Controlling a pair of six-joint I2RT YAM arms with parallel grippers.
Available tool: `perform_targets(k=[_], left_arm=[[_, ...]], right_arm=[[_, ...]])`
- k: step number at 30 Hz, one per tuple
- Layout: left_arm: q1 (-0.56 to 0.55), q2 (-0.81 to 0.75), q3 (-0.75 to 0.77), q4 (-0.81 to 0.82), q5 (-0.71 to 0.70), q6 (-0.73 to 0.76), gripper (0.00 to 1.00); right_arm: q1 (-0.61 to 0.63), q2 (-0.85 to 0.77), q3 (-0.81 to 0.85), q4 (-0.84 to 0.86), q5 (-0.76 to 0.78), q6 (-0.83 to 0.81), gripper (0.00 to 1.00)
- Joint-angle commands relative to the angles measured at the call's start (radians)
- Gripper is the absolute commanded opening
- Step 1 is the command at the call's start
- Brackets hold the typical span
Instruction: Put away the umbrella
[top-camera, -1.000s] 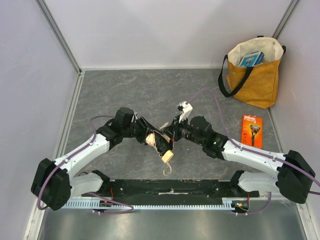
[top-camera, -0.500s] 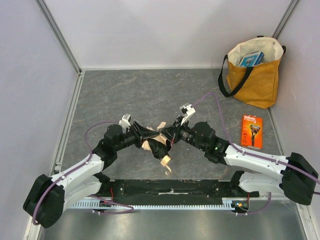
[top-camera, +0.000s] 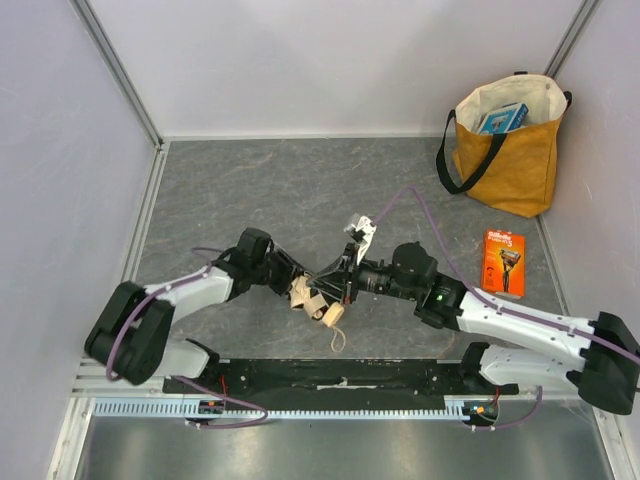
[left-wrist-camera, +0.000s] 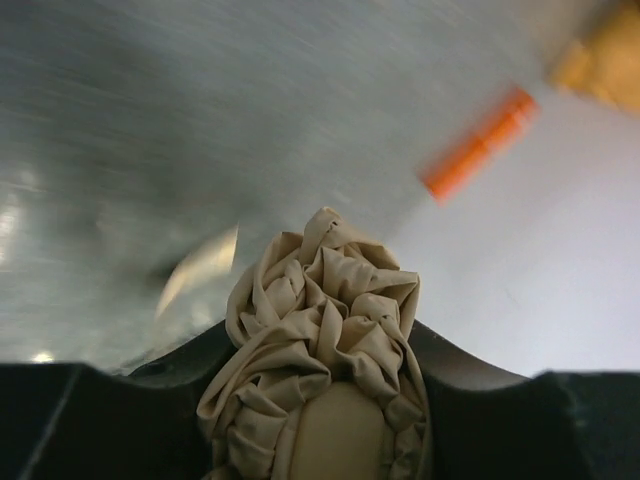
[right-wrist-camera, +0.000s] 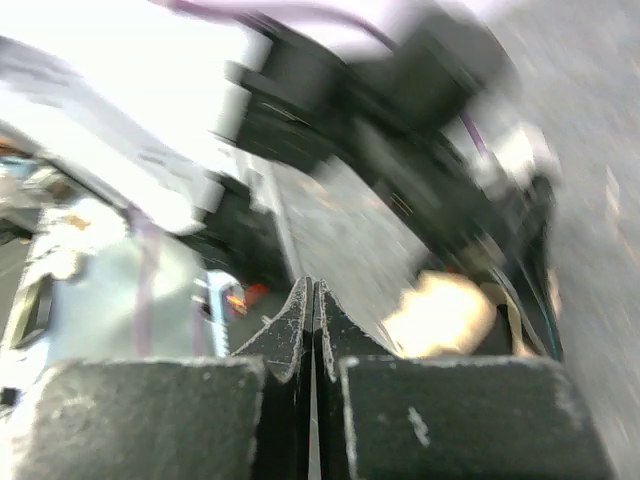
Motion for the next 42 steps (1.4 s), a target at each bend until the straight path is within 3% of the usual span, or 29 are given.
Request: perform_targets(k=[1,4,6,9,12,13,14,15,17,22,28,35,40,42], left_arm=[[0.021,0.084,0.033,-0.382,-0.134,0.1,0.02],[0.019,0.029,-0.034,-0.218,-0.177,0.126,0.02],[0.021,-0.028,-0.082,-0.143,-0.207,0.148,0.02],[0.021,-0.107,-0.146,0.01,-0.208,0.18,0.02],[0.022,-0.225,-0.253,0.262,-0.203,0.128,0.02],[0.024,-0.267,-0.266,0.313,-0.212,0.129,0.02],[0.026,-0.296,-0.264,0.33,-0.22,0.14,0.02],[0.026,-0.327,-0.248,0.33,-0.223,0.186,0.02],[0.027,-0.373,-0.2,0.297,-0.218,0.261,0.02],[0.027,-0.417,-0.106,0.203,-0.201,0.375,0.02],[0.029,-0.433,-0.096,0.203,-0.172,0.341,0.02],[0.029,-0.47,-0.062,0.171,-0.166,0.309,0.02],[0.027,-0.474,-0.042,0.171,-0.155,0.284,0.02],[0.029,-0.471,-0.042,0.171,-0.155,0.28,0.02]], right_arm=[[0.044,-0.082,0.157,0.201,-0.141,-0.074,0.0],[0.044,-0.101,0.149,0.124,0.025,-0.111,0.0],[0.046,-0.092,0.208,-0.05,0.293,-0.112,0.0],[0.044,-0.029,0.281,-0.264,0.463,-0.06,0.02],[0.046,0.057,0.299,-0.41,0.446,0.016,0.23],[0.044,0.066,0.295,-0.425,0.398,0.022,0.36],[0.044,0.073,0.284,-0.419,0.326,0.011,0.45],[0.044,0.083,0.286,-0.421,0.258,-0.004,0.61],[0.044,0.108,0.313,-0.465,0.123,-0.051,0.81],[0.046,0.174,0.407,-0.547,-0.027,-0.122,0.95],[0.076,0.286,0.505,-0.562,0.038,-0.167,0.95],[0.196,0.39,0.557,-0.614,0.441,-0.216,0.84],[0.268,0.442,0.577,-0.617,0.596,-0.217,0.69],[0.296,0.462,0.583,-0.619,0.655,-0.216,0.69]])
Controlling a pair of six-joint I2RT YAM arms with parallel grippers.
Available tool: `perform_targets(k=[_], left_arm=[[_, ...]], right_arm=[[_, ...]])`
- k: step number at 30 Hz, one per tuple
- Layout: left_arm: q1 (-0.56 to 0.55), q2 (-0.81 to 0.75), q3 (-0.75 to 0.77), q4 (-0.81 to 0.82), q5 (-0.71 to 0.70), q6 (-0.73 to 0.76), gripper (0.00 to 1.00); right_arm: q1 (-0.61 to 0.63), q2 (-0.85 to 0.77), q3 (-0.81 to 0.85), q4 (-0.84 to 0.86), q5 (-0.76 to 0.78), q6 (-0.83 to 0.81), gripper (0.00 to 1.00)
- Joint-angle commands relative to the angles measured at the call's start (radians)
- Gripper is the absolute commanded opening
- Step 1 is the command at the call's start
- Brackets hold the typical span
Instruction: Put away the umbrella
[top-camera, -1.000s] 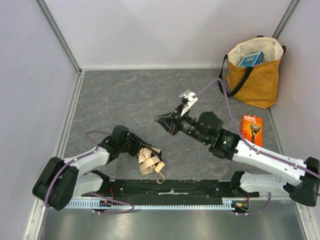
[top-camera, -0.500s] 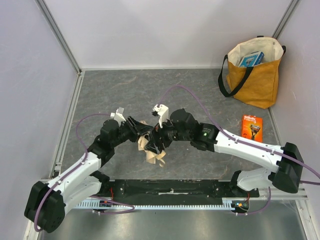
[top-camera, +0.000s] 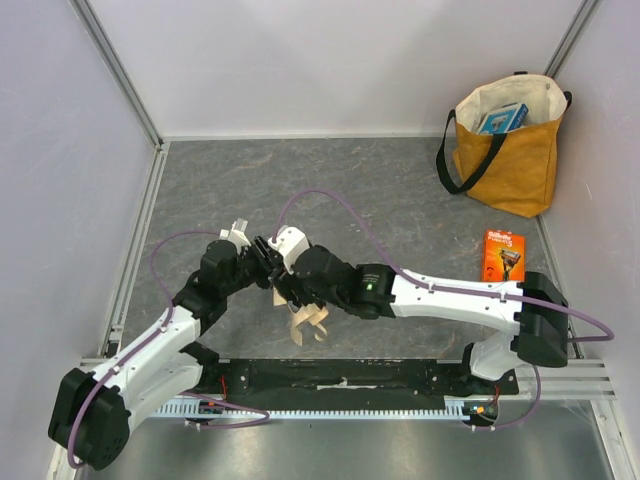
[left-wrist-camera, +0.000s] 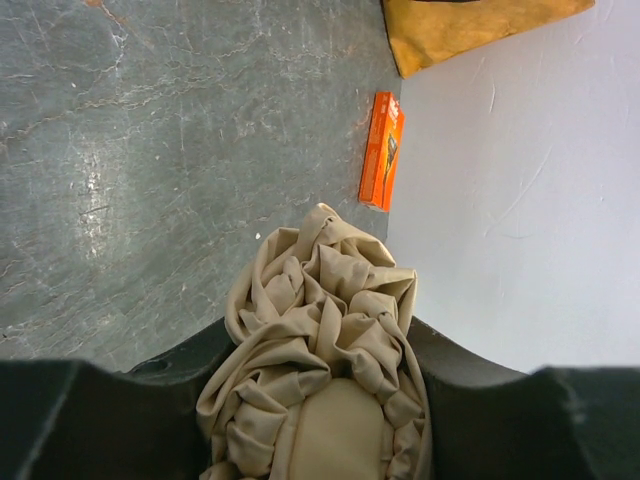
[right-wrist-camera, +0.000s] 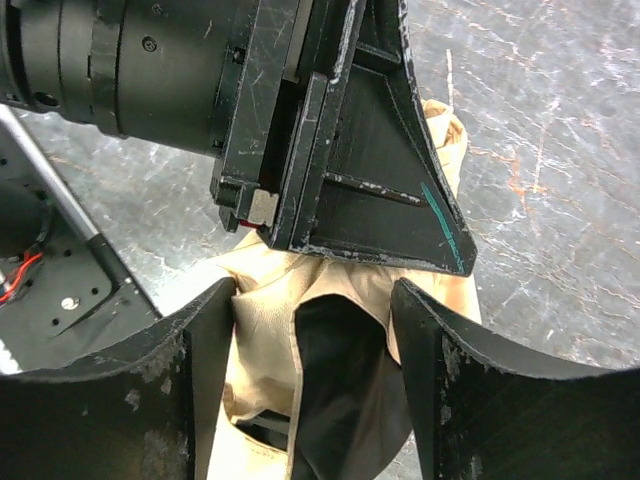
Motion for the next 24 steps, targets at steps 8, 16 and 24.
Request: perform_targets(k=[8,16,24], left_arm=[[0.005,-0.025,0.073,0.155,0.034,0.022,0.02],[0.008,-0.014,0.043,0.289,0.069,0.056,0.02],[0.009,-0.007,0.036,0.343,0.114,0.028,0.02]], right_arm=[[0.018,-0.098,0.047,-0.115,-0.004,0.094,0.88],[-0.155,-0.277,-0.074,-0.047,-0.348,0.179,0.96],[-0.183,-0.183,-0.079,0.019,-0.383,0.167,0.93]])
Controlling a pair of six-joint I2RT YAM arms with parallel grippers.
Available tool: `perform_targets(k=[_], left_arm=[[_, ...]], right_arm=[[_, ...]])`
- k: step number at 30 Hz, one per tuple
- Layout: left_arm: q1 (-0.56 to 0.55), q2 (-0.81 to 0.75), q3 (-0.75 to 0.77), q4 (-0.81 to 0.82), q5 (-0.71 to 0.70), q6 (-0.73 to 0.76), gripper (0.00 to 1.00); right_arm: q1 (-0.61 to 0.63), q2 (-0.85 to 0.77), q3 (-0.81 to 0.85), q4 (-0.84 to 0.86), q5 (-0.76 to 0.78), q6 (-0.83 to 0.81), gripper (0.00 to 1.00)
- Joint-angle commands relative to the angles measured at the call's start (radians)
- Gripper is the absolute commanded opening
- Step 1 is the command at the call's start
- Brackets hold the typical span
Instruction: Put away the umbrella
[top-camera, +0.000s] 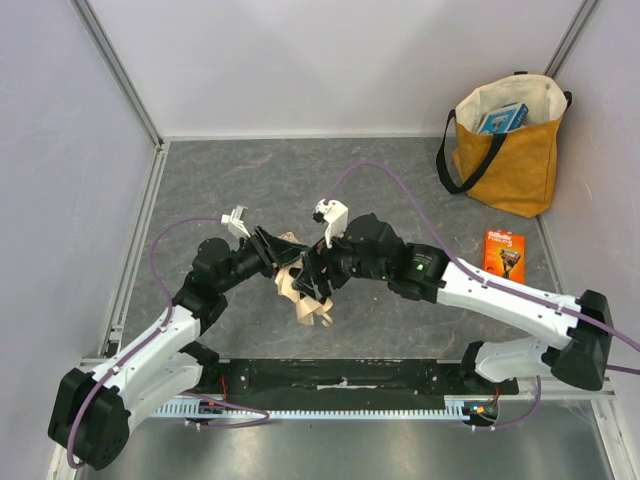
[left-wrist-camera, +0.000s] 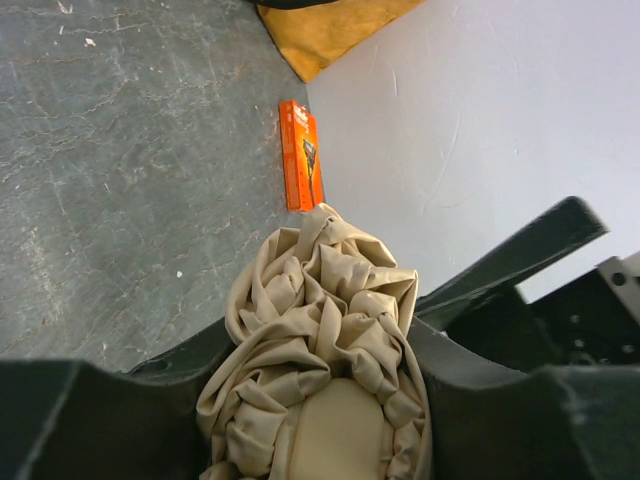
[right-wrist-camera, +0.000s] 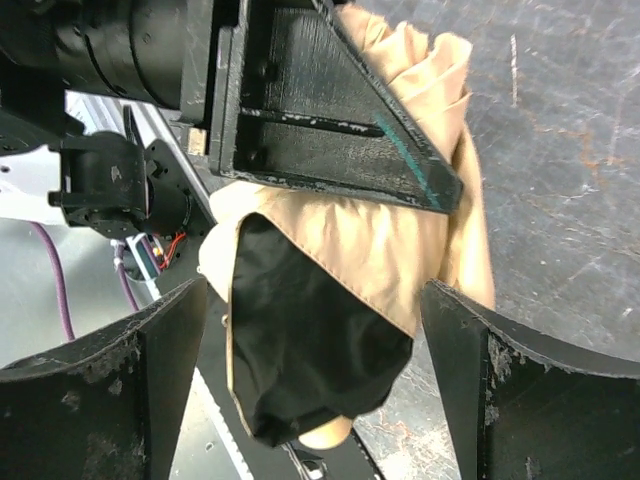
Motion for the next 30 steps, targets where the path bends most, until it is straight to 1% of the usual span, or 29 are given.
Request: perform_targets(k=[1,4,6,7,11,14,16,18,20,21,22,23,26,28,29,30], left_arm=[[0.004,-0.009,0.028,0.113,0.045,0.001,0.02],[0.006,-0.008,0.029,0.105,0.048,-0.022,0.02],[0.004,-0.006,0.026,0.096,0.05,-0.053,0.02],[0.006,-0.006,0.025,0.096,0.05,-0.065,0.02],[0.004,-0.009,0.011,0.091,0.048,-0.131,0.02],[0.004,-0.016,0.014,0.056,0.044,-0.141,0.02],[0.003,-0.017,0.024,0.009,0.035,-0.131,0.02],[0.001,-0.016,0.046,-0.074,0.024,-0.121,0.02],[-0.002,-0.017,0.058,-0.139,0.007,-0.124,0.02],[-0.005,-0.022,0.052,-0.145,-0.002,-0.133,0.02],[-0.008,-0.029,0.049,-0.16,-0.013,-0.148,0.02],[-0.01,-0.035,0.043,-0.166,-0.019,-0.153,0.02],[-0.008,-0.058,0.037,-0.151,-0.025,-0.147,0.02],[-0.01,-0.074,0.022,-0.092,-0.012,-0.15,0.02],[-0.007,-0.083,0.014,-0.068,-0.011,-0.148,0.1],[-0.006,-0.092,0.006,-0.044,-0.013,-0.145,0.23]], right_arm=[[0.008,0.076,-0.001,0.068,-0.052,0.002,0.92],[0.05,0.143,0.048,0.064,0.021,-0.025,0.91],[0.086,0.18,0.071,0.064,0.102,-0.035,0.86],[0.1,0.202,0.082,0.067,0.147,-0.035,0.83],[0.144,0.261,0.099,0.09,0.273,-0.047,0.62],[0.175,0.291,0.117,0.104,0.348,-0.068,0.51],[0.179,0.304,0.139,0.104,0.354,-0.073,0.46],[0.184,0.315,0.159,0.096,0.371,-0.076,0.44],[0.187,0.321,0.168,0.096,0.384,-0.079,0.38],[0.186,0.323,0.17,0.097,0.385,-0.081,0.3],[0.186,0.321,0.171,0.097,0.379,-0.088,0.18],[0.186,0.32,0.168,0.097,0.378,-0.094,0.0],[0.186,0.288,0.107,0.152,0.31,-0.13,0.0],[0.18,0.243,0.035,0.22,0.237,-0.142,0.0],[0.179,0.22,0.01,0.243,0.217,-0.144,0.0],[0.178,0.2,-0.013,0.263,0.2,-0.136,0.0]])
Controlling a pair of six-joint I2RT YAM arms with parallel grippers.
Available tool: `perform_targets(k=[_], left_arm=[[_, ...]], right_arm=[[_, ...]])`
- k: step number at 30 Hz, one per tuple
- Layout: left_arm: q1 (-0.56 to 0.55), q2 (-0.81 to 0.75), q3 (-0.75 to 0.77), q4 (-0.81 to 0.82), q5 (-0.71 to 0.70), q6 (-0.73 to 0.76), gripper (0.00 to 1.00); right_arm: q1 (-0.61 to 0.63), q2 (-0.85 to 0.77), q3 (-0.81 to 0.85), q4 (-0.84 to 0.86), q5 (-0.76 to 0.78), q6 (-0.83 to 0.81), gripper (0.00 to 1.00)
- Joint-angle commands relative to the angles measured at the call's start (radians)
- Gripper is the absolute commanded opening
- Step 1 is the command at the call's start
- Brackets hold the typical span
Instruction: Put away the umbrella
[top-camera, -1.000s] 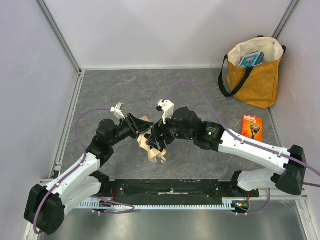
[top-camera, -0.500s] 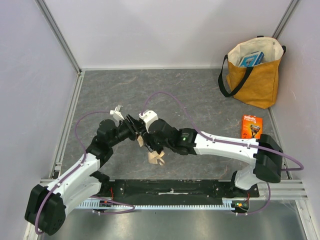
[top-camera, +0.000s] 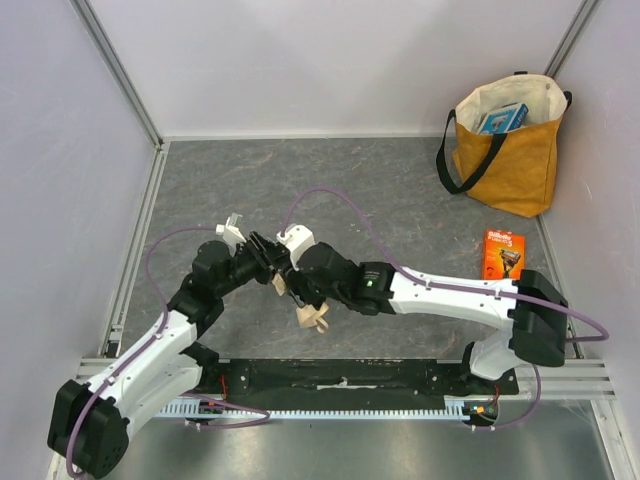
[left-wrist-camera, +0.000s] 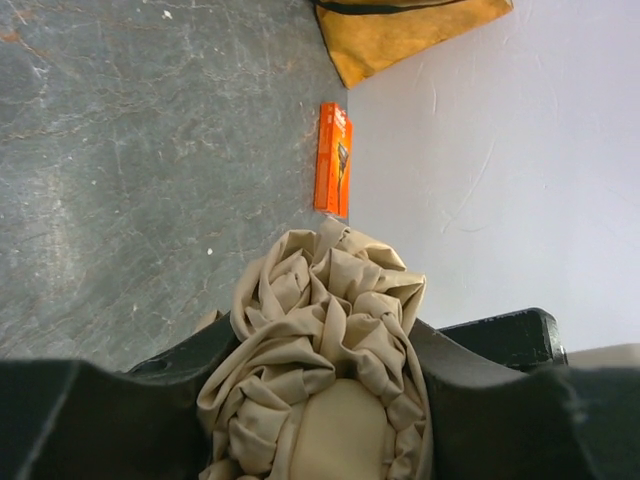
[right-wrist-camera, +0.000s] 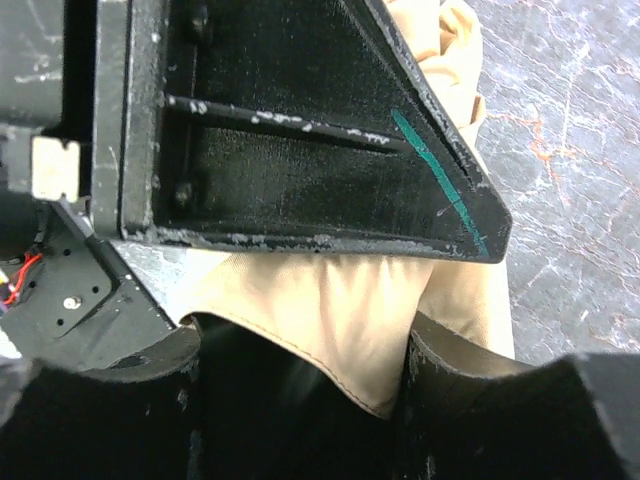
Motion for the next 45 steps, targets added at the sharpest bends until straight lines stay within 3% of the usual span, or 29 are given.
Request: perform_targets(k=[1,2,4,5,6,14,19,33,39,41,44,45], left_arm=[[-0.02,-0.052,0.0,0.15,0.033,-0.097,0.37],[-0.017,-0.064,-0.012,0.189,0.036,-0.099,0.53],[-0.019,-0.076,-0.04,0.247,0.047,-0.103,0.75],[-0.017,-0.083,-0.052,0.282,0.052,-0.108,0.85],[-0.017,-0.083,-0.066,0.322,0.059,-0.114,0.87],[0.003,-0.142,-0.178,0.503,0.072,-0.11,0.89],[0.006,-0.17,-0.181,0.549,0.149,-0.034,0.91],[-0.06,0.169,-0.032,0.861,0.346,-0.083,0.92],[-0.062,0.18,-0.028,0.858,0.371,-0.06,0.73],[-0.066,0.183,-0.017,0.836,0.39,-0.037,0.62],[-0.068,0.177,-0.008,0.839,0.404,-0.017,0.39],[-0.065,0.177,-0.005,0.842,0.404,-0.014,0.21]], right_arm=[[0.014,-0.095,-0.08,0.23,-0.138,-0.052,0.0],[0.014,-0.112,-0.095,0.238,-0.139,-0.045,0.0],[0.01,-0.146,-0.129,0.256,-0.148,-0.032,0.0],[0.007,-0.167,-0.146,0.264,-0.149,-0.029,0.0],[0.004,-0.184,-0.162,0.264,-0.148,-0.018,0.0],[-0.09,-0.322,-0.265,0.335,-0.237,0.069,0.0],[-0.177,-0.367,-0.276,0.338,-0.381,0.109,0.0],[-0.188,-0.322,-0.216,0.37,-0.499,0.125,0.0],[-0.213,-0.319,-0.206,0.371,-0.548,0.146,0.0],[-0.219,-0.313,-0.196,0.381,-0.565,0.155,0.0],[-0.225,-0.296,-0.177,0.375,-0.586,0.157,0.0],[-0.228,-0.29,-0.172,0.372,-0.599,0.156,0.0]])
